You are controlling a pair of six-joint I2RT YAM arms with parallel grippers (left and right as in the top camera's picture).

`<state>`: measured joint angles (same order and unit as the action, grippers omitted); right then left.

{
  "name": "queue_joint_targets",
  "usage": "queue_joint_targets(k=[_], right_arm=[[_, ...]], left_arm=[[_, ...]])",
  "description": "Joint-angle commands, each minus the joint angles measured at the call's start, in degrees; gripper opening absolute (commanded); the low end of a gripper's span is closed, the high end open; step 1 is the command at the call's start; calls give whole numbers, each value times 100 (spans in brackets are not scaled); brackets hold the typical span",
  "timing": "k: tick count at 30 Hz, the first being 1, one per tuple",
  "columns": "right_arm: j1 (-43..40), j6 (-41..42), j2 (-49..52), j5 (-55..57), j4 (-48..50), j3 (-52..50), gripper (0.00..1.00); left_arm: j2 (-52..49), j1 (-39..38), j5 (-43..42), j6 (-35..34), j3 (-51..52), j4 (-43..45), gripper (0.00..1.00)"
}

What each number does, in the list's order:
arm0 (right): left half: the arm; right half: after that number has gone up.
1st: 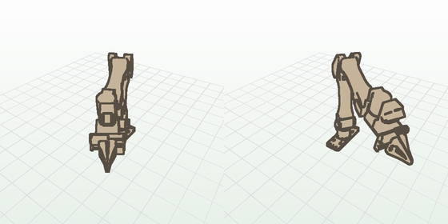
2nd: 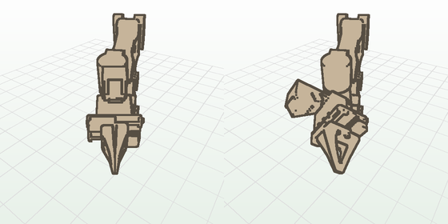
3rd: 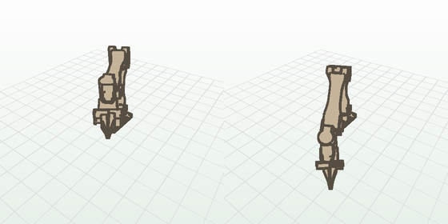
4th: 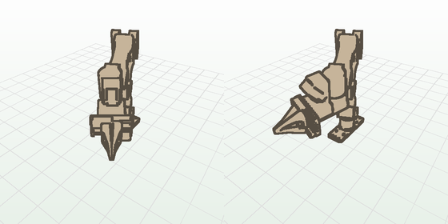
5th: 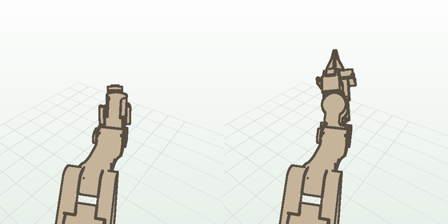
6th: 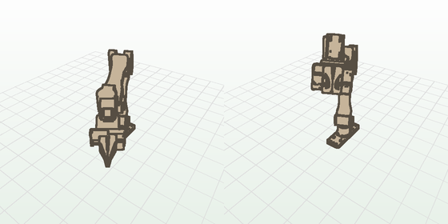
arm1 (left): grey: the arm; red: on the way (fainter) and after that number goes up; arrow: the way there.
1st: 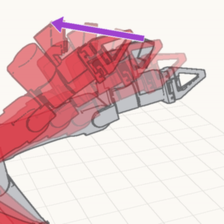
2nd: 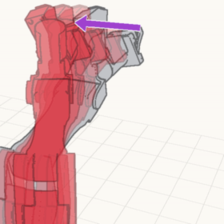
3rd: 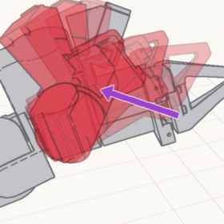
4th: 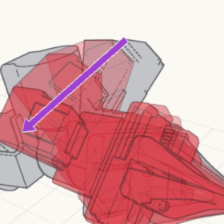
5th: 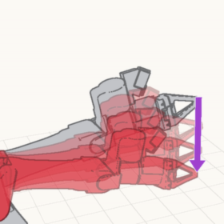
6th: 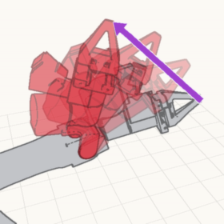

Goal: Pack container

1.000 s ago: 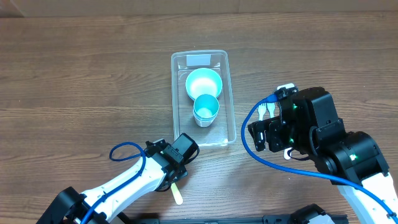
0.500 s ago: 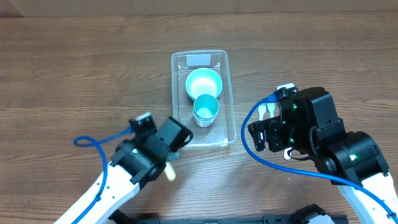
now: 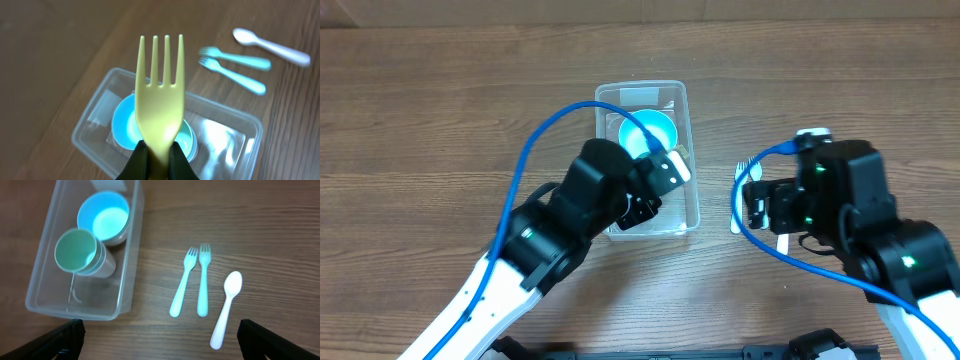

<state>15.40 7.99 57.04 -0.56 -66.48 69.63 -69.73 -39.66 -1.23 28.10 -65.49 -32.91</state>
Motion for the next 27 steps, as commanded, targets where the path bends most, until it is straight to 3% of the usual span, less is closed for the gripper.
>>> queue_joint_targets(k=[1, 5, 8, 13, 14, 15, 17, 21, 22, 23, 25, 27], right_arm=[[-382, 234, -507, 136, 87, 79, 100], [-466, 234, -787, 138, 85, 79, 100], [-466, 234, -785, 138, 87, 79, 100], [-466, 234, -785, 138, 131, 79, 100], [-466, 234, -785, 138, 133, 79, 100], [-466, 234, -785, 138, 129, 79, 100], [-466, 234, -785, 136, 127, 79, 100], [-466, 234, -785, 131, 127, 79, 100], [-466, 234, -785, 24, 129, 79, 100], [-466, 234, -782, -133, 131, 79, 100], [-466, 232, -769, -566, 118, 79, 100], [-466, 234, -743, -684, 98, 79, 100]], left_arm=[[-822, 22, -387, 1327, -105, 24, 4], [-1362, 20, -376, 1869, -105, -26, 4], [-1427, 22, -632, 2586, -105, -553, 4], [-1449, 22, -890, 2765, -105, -881, 4], [-1456, 22, -887, 2763, -105, -859, 13], [-1467, 26, -887, 2756, -105, -839, 34], [-1473, 26, -839, 2710, -105, -822, 54], [-1473, 26, -551, 2350, -107, -667, 68], [-1456, 26, -531, 2081, -131, -579, 77], [-1445, 26, -509, 1836, -186, -540, 100], [-1338, 68, -20, 249, -682, -719, 100], [-1235, 262, -52, -516, -1193, -1281, 100]])
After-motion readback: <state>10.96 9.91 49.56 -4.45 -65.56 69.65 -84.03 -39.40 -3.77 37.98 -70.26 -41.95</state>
